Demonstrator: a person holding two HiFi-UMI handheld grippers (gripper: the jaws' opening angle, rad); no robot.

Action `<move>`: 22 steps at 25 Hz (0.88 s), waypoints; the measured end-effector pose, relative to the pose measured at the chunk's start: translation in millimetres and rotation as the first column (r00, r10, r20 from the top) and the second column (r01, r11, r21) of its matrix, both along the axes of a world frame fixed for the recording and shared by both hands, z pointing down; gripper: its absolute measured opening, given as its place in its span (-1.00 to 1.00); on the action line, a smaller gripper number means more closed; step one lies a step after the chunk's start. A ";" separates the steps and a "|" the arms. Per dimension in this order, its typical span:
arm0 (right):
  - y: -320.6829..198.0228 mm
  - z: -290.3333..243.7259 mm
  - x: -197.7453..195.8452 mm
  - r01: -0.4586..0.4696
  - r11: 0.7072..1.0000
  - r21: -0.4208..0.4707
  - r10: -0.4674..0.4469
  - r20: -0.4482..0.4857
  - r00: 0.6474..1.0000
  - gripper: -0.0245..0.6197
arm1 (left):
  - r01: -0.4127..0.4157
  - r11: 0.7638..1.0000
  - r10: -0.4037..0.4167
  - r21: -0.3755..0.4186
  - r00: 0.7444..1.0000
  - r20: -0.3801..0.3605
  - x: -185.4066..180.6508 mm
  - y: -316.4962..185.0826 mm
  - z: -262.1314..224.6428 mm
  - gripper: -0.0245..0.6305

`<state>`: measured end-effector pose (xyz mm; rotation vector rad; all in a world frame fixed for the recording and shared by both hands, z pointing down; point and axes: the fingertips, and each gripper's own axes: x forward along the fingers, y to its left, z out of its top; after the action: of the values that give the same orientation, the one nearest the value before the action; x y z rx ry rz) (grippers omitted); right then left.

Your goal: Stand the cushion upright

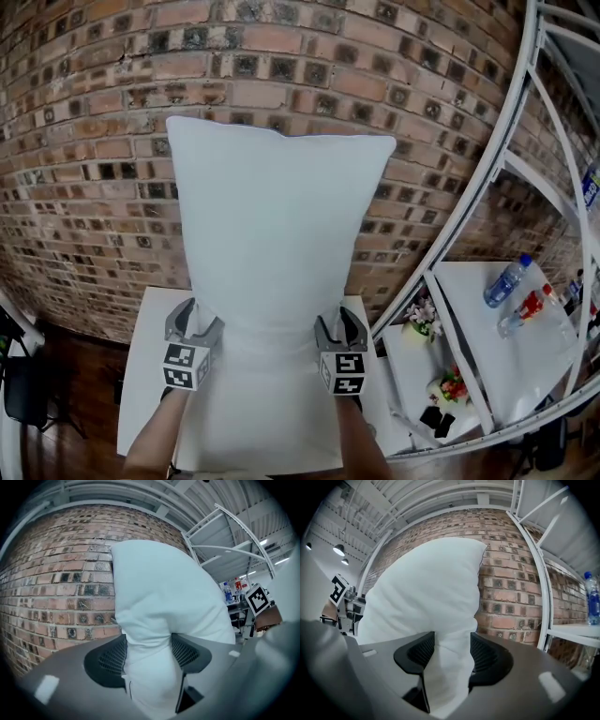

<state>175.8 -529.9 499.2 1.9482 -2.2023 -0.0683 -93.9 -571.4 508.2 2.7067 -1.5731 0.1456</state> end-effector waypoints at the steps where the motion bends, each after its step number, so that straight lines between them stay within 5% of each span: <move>1: 2.6 -0.7 -0.1 0.001 1.000 0.000 -0.001 0.002 1.000 -0.23 | 0.007 1.000 -0.007 -0.001 1.000 -0.005 -1.1 3.2 -1.2 -0.05; 10: 29.2 0.2 -4.2 0.027 1.000 -0.007 -0.027 0.037 0.999 -0.28 | 0.044 0.999 -0.044 0.014 0.999 -0.006 -7.9 31.9 -7.2 -0.14; 22: 63.2 2.7 -30.9 0.107 0.994 -0.019 -0.107 0.027 0.994 -0.35 | -0.024 0.999 0.024 0.043 1.000 0.007 16.7 79.3 -18.8 -0.14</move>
<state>144.9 -466.7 502.0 1.8297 -2.3132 -0.0368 -77.2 -492.1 489.4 2.7615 -1.5645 0.1223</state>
